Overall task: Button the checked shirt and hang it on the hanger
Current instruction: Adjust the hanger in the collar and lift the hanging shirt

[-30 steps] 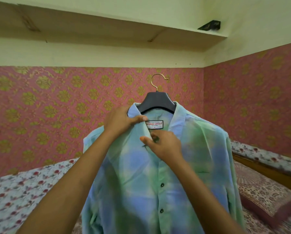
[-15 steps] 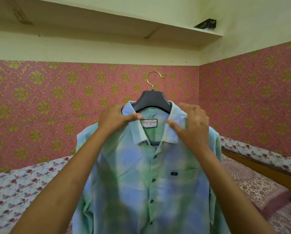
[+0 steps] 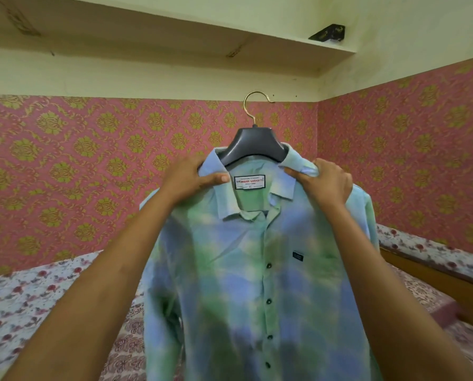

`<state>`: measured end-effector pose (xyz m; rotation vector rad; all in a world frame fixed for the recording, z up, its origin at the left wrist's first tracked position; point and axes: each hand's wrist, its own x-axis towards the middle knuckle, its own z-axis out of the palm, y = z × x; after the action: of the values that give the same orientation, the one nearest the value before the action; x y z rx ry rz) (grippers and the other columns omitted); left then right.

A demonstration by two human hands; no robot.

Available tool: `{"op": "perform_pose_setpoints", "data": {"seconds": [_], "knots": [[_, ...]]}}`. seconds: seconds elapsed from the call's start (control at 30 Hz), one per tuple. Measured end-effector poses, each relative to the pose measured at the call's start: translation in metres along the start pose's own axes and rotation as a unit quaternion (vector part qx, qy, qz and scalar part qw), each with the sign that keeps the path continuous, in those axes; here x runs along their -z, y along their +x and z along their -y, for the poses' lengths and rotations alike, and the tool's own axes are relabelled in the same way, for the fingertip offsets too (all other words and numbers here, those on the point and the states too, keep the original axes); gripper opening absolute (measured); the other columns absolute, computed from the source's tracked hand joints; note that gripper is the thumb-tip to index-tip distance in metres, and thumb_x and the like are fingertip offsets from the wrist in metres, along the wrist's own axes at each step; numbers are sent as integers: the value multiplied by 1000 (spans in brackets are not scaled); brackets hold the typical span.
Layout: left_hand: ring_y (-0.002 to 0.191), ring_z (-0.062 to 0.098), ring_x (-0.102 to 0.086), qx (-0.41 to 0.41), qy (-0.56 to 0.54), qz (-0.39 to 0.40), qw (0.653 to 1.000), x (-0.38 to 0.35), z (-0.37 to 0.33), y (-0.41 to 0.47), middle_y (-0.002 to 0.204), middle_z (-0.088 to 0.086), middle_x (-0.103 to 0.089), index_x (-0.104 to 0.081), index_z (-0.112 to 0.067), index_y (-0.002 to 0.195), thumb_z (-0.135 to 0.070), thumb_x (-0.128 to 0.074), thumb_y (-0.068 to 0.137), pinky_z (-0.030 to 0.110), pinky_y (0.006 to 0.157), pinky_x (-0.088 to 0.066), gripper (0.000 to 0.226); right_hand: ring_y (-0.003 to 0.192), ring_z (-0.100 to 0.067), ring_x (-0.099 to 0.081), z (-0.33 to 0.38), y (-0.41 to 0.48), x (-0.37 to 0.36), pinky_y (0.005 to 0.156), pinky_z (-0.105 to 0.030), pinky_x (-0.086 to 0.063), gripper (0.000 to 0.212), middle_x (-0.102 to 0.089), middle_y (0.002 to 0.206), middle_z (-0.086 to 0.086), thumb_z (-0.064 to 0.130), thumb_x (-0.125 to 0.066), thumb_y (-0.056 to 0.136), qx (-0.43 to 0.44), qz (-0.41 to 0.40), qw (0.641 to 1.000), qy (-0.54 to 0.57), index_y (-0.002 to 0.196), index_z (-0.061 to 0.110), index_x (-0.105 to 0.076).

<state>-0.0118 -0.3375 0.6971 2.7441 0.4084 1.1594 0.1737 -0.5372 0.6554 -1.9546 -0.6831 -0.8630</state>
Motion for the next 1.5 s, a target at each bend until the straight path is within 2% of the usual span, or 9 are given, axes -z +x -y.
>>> {"op": "perform_pose_setpoints", "data": {"seconds": [0.13, 0.27, 0.47, 0.6, 0.67, 0.77, 0.97, 1.2, 1.5], "knots": [[53, 20, -42, 38, -21, -37, 998, -6, 2, -2, 56, 2, -44, -48, -12, 61, -94, -34, 45, 32, 52, -25, 85, 84, -32, -60, -3, 5, 1, 67, -34, -33, 62, -61, 77, -8, 76, -55, 63, 28, 69, 997, 24, 73, 14, -52], [49, 18, -29, 51, -18, -56, 997, 1, 2, 0, 51, 0, -27, -24, -16, 54, -86, -34, 47, 33, 50, -13, 70, 94, -11, -60, -10, 12, 7, 81, -28, -44, 28, -68, 98, 5, 38, -64, 83, 81, 107, 966, 220, 103, 19, -66], [48, 15, -23, 41, -16, -66, 997, 5, 0, -1, 52, -2, -21, -21, -18, 55, -86, -38, 45, 32, 51, -11, 71, 60, 5, -50, -10, 19, 10, 64, -22, -41, 14, -63, 70, 8, 22, -66, 83, 19, 100, 947, 304, 84, 9, -72], [49, 17, -25, 43, -30, -77, 996, 4, 3, -2, 51, -1, -24, -24, -18, 53, -85, -42, 45, 32, 52, -14, 70, 60, 5, -51, -3, 25, 10, 65, -26, -43, 11, -66, 73, 4, 28, -68, 81, 19, 3, 948, 317, 83, 18, -73], [50, 18, -26, 45, -48, -77, 995, 8, 2, -2, 52, -1, -26, -26, -18, 52, -82, -43, 46, 32, 52, -15, 66, 62, -6, -52, -2, 34, 13, 64, -31, -42, 17, -63, 68, 6, 40, -64, 81, 24, 29, 963, 269, 76, 25, -71], [47, 15, -23, 44, -52, -93, 993, 14, 4, -6, 50, -1, -24, -24, -19, 51, -80, -42, 45, 33, 50, -13, 63, 51, -15, -31, -13, 39, 21, 54, -32, -24, 53, -33, 49, 2, 60, -55, 79, 33, 120, 971, 204, 48, 22, -36], [49, 17, -21, 56, -37, -108, 992, 10, 20, -10, 52, 0, -22, -25, -17, 53, -82, -43, 46, 32, 51, -11, 68, 47, -8, -20, -50, 8, 10, 52, -31, -14, 51, -22, 50, 0, 46, -47, 89, 28, 35, 976, 214, 52, 17, -29], [46, 14, -25, 52, -51, -87, 994, 2, 21, -7, 50, -1, -27, -30, -17, 52, -80, -44, 46, 31, 49, -14, 66, 49, -16, -25, -85, -21, -9, 52, -31, -16, 55, -29, 51, -1, 49, -35, 95, -175, -12, 960, 216, 51, 17, -28], [49, 16, -19, 65, -76, -84, 992, -13, 37, -5, 52, -1, -21, -24, -18, 52, -81, -46, 45, 29, 53, -12, 68, 47, -13, -24, -96, -9, 12, 48, -28, -14, 55, -29, 48, 1, 51, -48, 89, -129, -120, 969, 174, 50, 18, -30]]}}
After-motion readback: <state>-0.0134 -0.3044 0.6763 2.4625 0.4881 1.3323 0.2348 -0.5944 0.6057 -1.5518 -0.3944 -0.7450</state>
